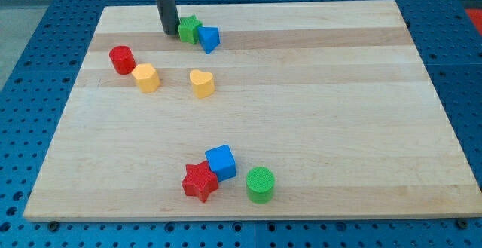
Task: Keep arm in between yellow blocks
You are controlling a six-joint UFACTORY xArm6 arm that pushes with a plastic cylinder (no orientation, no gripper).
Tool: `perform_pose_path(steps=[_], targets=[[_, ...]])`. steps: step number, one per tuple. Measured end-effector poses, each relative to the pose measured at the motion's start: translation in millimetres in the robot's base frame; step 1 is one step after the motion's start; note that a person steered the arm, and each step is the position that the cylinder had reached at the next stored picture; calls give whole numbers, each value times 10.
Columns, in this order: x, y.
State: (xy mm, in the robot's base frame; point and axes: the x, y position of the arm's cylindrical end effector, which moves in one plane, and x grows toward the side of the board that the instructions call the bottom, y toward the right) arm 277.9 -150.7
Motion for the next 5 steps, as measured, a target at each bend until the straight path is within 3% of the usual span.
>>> perform_pose_path(steps=[5], targets=[[1271,-1]])
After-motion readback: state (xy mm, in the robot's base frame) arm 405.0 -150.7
